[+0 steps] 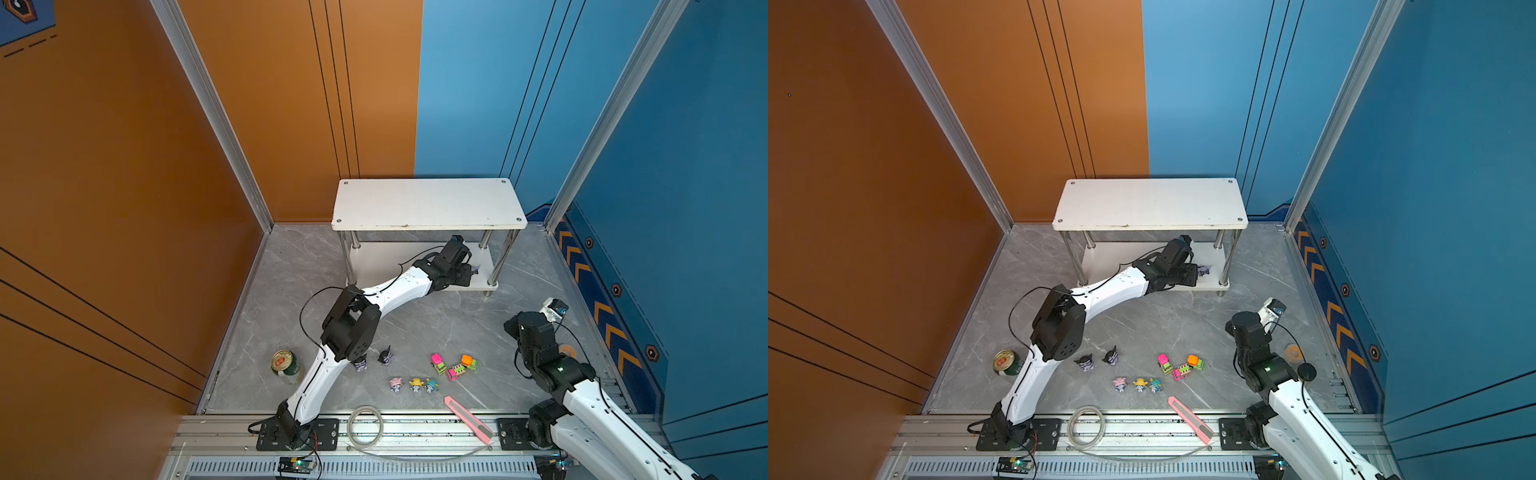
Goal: Organize plastic toys on shelves
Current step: Rotate the plastic toy on the shelf.
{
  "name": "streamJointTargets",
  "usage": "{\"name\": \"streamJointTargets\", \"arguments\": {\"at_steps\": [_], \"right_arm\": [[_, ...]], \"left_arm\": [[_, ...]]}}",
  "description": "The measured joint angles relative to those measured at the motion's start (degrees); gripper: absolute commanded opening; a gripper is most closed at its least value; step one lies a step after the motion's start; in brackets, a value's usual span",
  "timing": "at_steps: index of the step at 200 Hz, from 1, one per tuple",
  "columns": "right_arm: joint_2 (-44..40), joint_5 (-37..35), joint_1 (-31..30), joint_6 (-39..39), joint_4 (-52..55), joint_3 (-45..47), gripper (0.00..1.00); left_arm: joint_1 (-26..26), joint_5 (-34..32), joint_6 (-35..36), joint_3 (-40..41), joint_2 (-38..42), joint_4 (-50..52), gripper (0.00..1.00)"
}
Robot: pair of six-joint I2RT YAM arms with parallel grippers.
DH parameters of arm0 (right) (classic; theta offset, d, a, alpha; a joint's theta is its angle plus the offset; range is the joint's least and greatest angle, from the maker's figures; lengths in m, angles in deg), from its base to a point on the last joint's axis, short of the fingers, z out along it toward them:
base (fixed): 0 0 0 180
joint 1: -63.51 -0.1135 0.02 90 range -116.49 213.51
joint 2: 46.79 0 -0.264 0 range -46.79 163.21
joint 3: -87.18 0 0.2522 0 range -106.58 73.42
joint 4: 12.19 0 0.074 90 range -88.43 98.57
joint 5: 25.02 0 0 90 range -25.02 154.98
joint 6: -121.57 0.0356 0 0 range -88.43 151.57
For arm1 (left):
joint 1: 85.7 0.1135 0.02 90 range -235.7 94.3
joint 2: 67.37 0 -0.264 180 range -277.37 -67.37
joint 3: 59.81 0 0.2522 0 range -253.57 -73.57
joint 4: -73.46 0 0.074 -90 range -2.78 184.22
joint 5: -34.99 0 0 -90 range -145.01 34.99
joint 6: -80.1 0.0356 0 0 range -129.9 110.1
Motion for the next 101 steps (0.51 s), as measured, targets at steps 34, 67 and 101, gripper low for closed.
{"name": "streamJointTargets", "arguments": {"at_steps": [34,67,101], "right_arm": [[0.07,0.13,0.00,0.02,0.00,0.00,0.00],[0.07,0.15,0.00,0.00,0.02,0.00,0.00],[0.04,0.15,0.00,0.00,0.02,0.00,0.00]], "left_arm": [[0.00,-0.15,0.00,-1.16,0.00,0.09,0.19],[0.00,-0.17,0.00,-1.25,0.00,0.24,0.19],[0.00,-0.24,0.42,-1.25,0.00,0.50,0.13]]}}
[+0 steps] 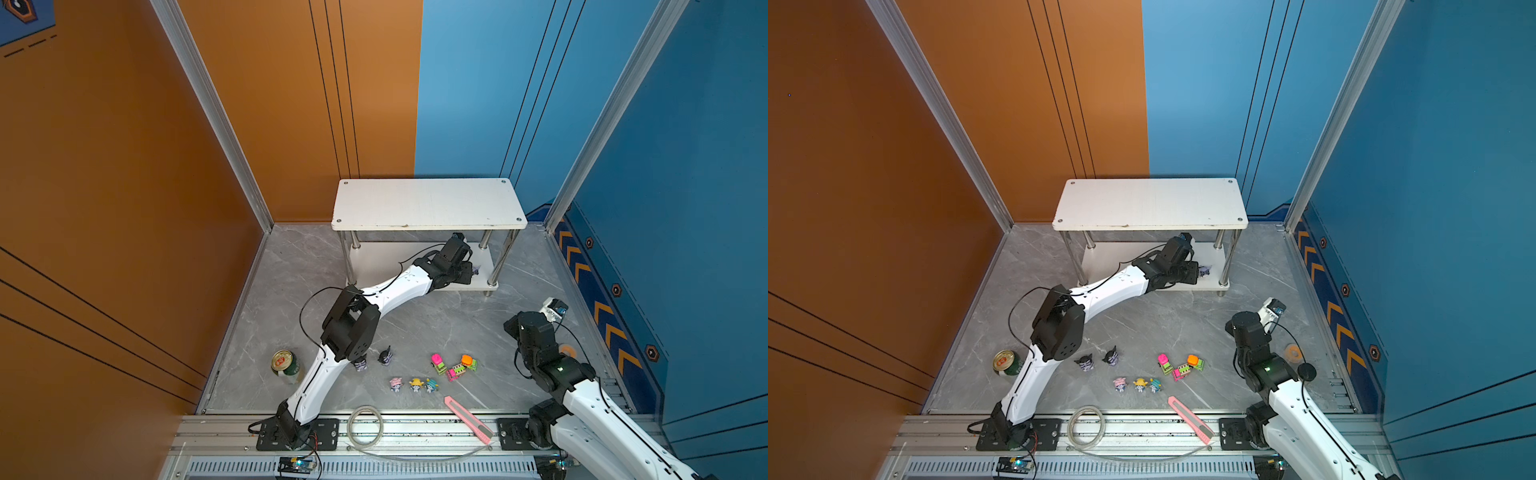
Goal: Organize plastic toys on shelves
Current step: Rotate the plastic toy on the shelf.
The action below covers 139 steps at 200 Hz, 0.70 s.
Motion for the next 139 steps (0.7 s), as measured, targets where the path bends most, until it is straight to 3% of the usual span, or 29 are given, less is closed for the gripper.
{"name": "streamJointTargets", "arguments": {"at_steps": [88,139], "right_arm": [[0.02,0.00,0.00,0.00,0.00,-0.02,0.00],[0.02,0.00,0.00,0.00,-0.02,0.00,0.00]], "left_arm": [[0.02,-0.09,0.55,-3.87,-1.38,0.66,0.11],[0.04,-0.13,0.66,-3.85,-1.92,1.31,0.19]]}}
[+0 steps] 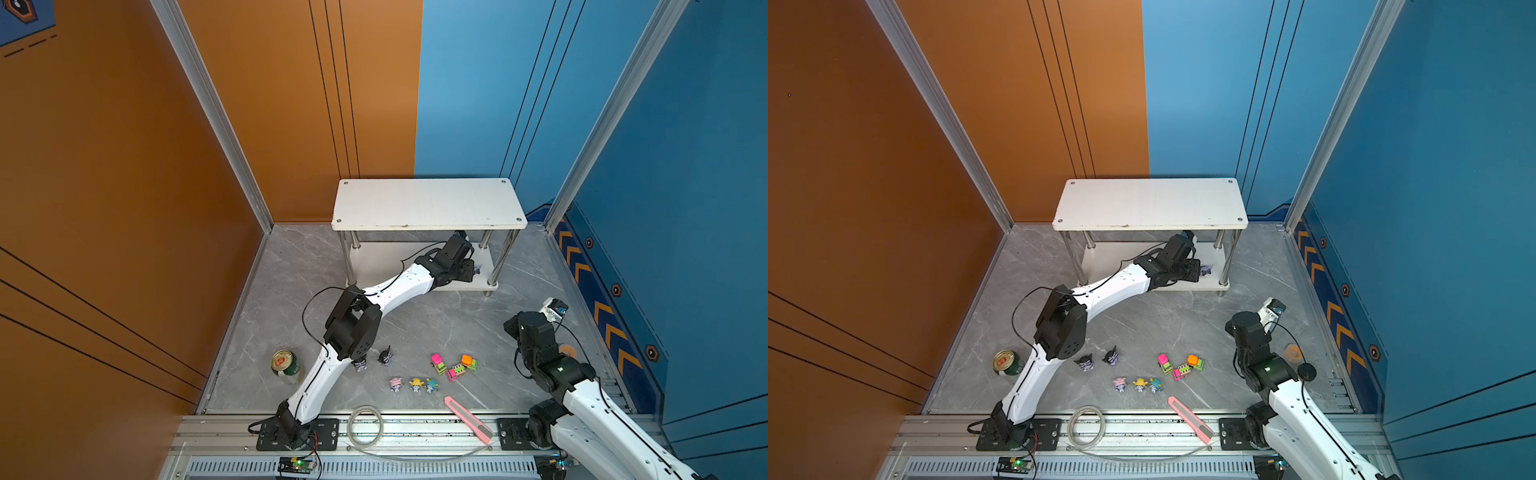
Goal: Organize plastic toys on shelves
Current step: Rotate the plastic toy on the shelf.
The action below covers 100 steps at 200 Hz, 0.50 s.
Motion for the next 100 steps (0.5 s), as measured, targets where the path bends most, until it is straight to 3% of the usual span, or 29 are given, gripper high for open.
{"name": "streamJointTargets", "arguments": {"at_steps": [100], "right_arm": [[0.04,0.00,0.00,0.00,0.02,0.00,0.00]], "left_arm": [[0.02,-0.02,-0.02,-0.55,-0.94,0.07,0.20]]}}
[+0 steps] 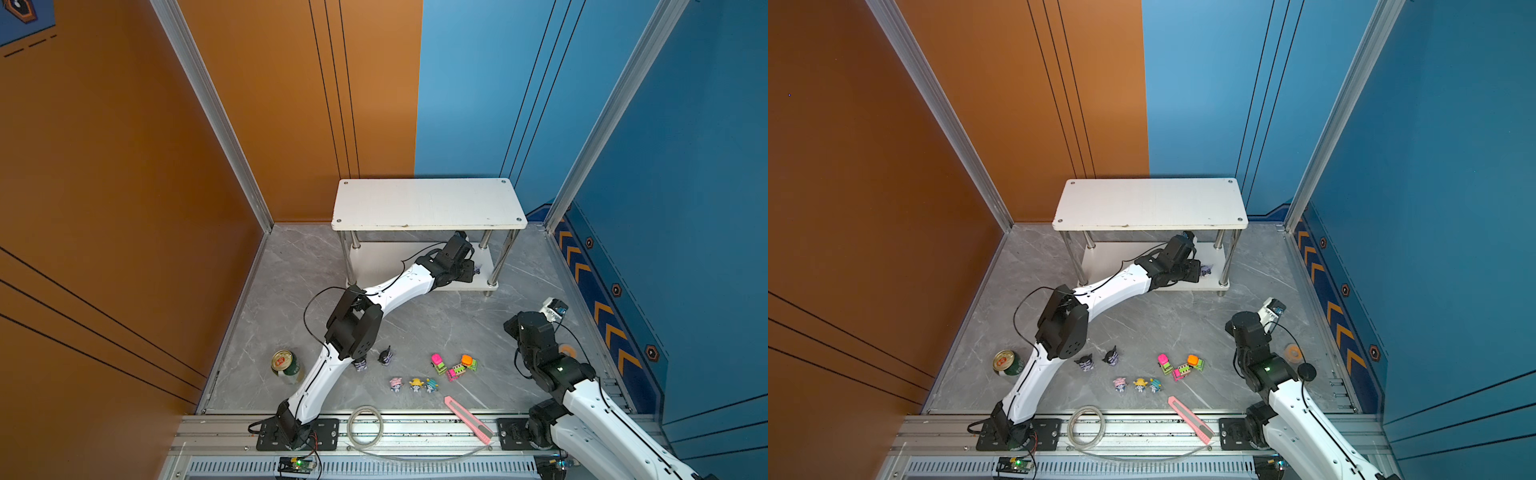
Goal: Organize plastic toys on shelves
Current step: Rotate the plastic toy on the shelf.
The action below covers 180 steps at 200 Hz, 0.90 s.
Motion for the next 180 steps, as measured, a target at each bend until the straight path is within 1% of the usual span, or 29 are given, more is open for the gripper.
{"name": "streamJointTargets", "arguments": {"at_steps": [114,134,152,165,180], "right_arm": [[0.00,-0.02,-0.55,-0.04,0.04,-0.02,0.00],[-0.02,-0.63,-2.97,-0.52,1.03,-0.66,0.00],[-0.35,-2.54,-6.67,-1.33,3.10,-2.34,0.00],[-1.03,-4.39,-9.94,-1.77,4.85,-3.74,0.07],[-1.75,-6.51,-13.77,-1.88,7.15,-4.85,0.20]], "left_arm": [[0.66,0.00,0.00,0.04,-0.76,0.11,0.20],[0.50,-0.26,0.00,3.21,0.74,-0.52,0.20],[0.13,-1.11,-0.02,8.90,4.26,-1.25,0.20],[-0.09,-1.90,-0.02,13.35,7.85,-1.75,0.22],[-0.37,-3.02,-0.02,18.43,12.68,-2.73,0.23]]}}
